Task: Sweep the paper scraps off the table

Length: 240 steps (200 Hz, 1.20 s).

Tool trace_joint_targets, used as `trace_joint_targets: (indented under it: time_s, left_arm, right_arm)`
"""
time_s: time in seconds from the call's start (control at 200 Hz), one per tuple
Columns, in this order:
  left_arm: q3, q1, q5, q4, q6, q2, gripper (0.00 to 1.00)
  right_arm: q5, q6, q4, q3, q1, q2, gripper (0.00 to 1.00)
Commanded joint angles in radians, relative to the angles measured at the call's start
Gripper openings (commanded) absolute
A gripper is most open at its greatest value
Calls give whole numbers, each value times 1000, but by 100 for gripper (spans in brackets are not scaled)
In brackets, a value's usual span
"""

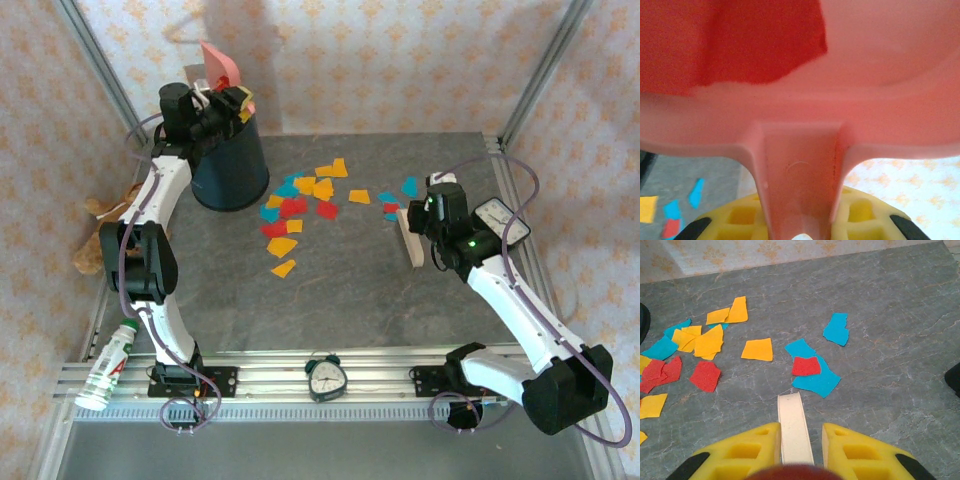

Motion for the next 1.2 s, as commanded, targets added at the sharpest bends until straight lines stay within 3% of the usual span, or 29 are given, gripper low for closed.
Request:
trace_joint_targets:
  time_s: [0.0,0.3,0.55,0.736,0.906,1.106,1.196]
  left_arm:
    - [-20,7,9,243,-165,-21,0]
    - [-73,7,-15,375,-315,-26,0]
    - [-63,7,7,378,-307,-35,0]
    - [-24,6,49,108,-45,-89,0]
    - [27,5,50,-238,279,-144,0]
    - [141,-21,-49,-744,715,-182,0]
    - [209,-64,-150,-970,931,-184,0]
  right_arm:
    - [-5,14,15,0,-4,-1,0]
    - [-5,17,19,-3,-4,1,0]
    - [0,26,33,-1,-4,1,0]
    - [-1,42,73,3,-25,14,0]
    - [-100,74,138,19,-93,42,0]
    - [-192,132,203,80,-153,139,0]
    - [-231,161,236,112,-171,191,0]
